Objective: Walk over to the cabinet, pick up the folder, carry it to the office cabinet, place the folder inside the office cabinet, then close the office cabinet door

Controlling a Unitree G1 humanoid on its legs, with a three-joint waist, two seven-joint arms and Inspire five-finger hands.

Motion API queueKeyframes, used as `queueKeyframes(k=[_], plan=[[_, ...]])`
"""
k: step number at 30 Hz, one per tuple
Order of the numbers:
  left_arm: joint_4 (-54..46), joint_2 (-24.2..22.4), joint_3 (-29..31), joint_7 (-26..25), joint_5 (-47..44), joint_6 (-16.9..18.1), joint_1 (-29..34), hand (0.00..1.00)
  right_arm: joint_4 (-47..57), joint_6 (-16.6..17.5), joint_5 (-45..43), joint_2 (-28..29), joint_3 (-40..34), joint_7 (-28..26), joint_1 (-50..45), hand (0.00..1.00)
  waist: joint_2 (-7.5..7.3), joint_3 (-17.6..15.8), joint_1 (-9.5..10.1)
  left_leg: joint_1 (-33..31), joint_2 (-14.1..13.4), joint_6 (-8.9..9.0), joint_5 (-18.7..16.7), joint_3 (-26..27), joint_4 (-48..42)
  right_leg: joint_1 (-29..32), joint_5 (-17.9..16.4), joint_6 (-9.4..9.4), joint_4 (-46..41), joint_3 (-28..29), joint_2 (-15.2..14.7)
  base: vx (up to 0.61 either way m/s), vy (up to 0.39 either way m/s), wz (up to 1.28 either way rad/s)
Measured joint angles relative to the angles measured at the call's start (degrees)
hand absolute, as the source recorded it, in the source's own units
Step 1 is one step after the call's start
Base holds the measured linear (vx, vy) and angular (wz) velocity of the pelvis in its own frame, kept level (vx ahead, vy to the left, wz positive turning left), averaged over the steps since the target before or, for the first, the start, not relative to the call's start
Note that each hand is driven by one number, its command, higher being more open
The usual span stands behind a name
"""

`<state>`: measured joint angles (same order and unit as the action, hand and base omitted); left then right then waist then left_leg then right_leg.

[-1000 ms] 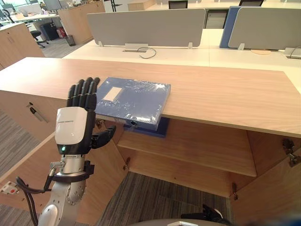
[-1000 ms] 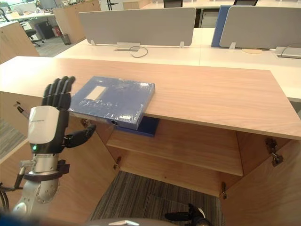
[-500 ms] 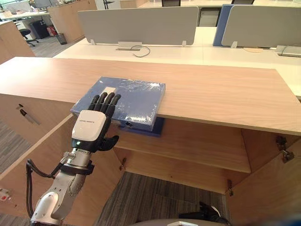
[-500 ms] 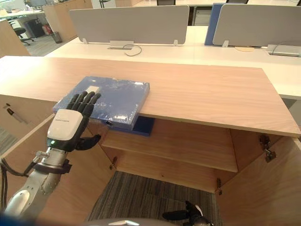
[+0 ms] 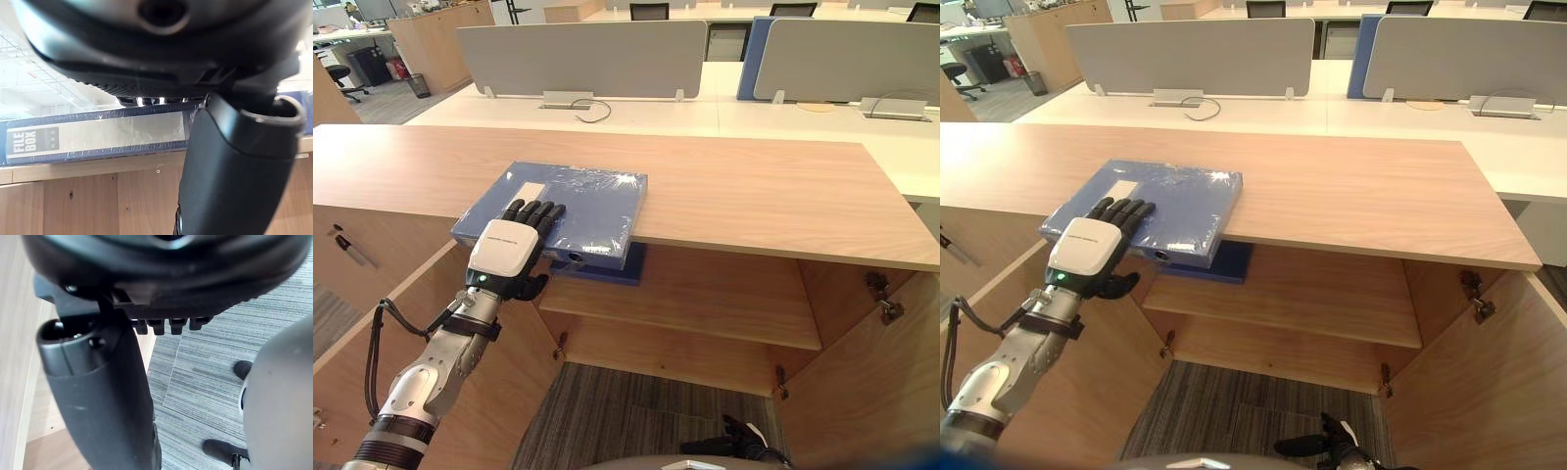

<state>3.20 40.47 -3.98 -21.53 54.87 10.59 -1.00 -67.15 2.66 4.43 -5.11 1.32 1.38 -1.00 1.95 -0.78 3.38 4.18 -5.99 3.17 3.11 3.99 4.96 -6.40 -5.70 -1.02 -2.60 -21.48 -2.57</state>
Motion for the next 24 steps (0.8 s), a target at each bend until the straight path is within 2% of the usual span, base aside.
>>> queueKeyframes(k=[9, 17, 21, 23, 24], plan=[[-1.1, 0.8, 0.42, -3.36, 0.94, -1.05, -4.41, 0.0, -0.01, 0.01, 0.08, -0.2, -0.13, -0.1, -0.07, 1.0, 0.56, 0.49, -0.62, 0.68, -0.13, 0.01, -0.01, 0.16, 0.01, -0.84, 0.23, 0.1, 0.77, 0.15, 0.13, 0.0, 0.0, 0.0], [-4.27, 0.27, 1.71, -3.53, 1.1, -1.24, -4.55, 0.0, -0.03, 0.02, 0.87, -0.16, -0.19, -0.06, -0.01, 1.0, 0.58, 0.51, -0.73, 1.17, -0.15, 0.04, -0.04, 0.13, 0.03, -1.74, 0.33, 0.14, 1.17, 0.06, 0.13, 0.0, 0.0, 0.0], [-14.42, -8.34, 5.6, -1.9, -0.82, -2.31, 1.84, 0.0, -0.02, -0.06, 2.21, 0.21, -0.4, 0.17, 0.05, 1.0, 0.35, 0.37, -0.61, 0.89, -0.12, 0.14, -0.11, 0.13, 0.03, -1.7, 0.5, 0.09, 1.6, 0.07, 0.12, 0.0, 0.0, 0.0], [-20.26, -14.6, 7.03, -1.77, -5.17, -1.91, 5.41, 0.0, -0.32, -0.19, 2.21, 0.25, -0.44, 0.24, -0.04, 1.0, 0.31, 0.37, -0.43, 0.65, -0.13, 0.23, -0.17, 0.14, 0.02, -1.49, 0.49, 0.08, 1.58, 0.1, 0.12, 0.0, 0.0, 0.0], [-23.94, -19.19, 7.31, -1.7, -9.36, -1.62, 7.62, 0.0, -0.73, -0.25, 2.19, 0.25, -0.59, 0.32, 0.06, 1.0, 0.33, 0.35, -0.22, 0.6, -0.13, 0.25, -0.18, 0.15, 0.02, -1.43, 0.47, 0.08, 1.52, 0.15, 0.13, 0.0, 0.0, 0.0]])
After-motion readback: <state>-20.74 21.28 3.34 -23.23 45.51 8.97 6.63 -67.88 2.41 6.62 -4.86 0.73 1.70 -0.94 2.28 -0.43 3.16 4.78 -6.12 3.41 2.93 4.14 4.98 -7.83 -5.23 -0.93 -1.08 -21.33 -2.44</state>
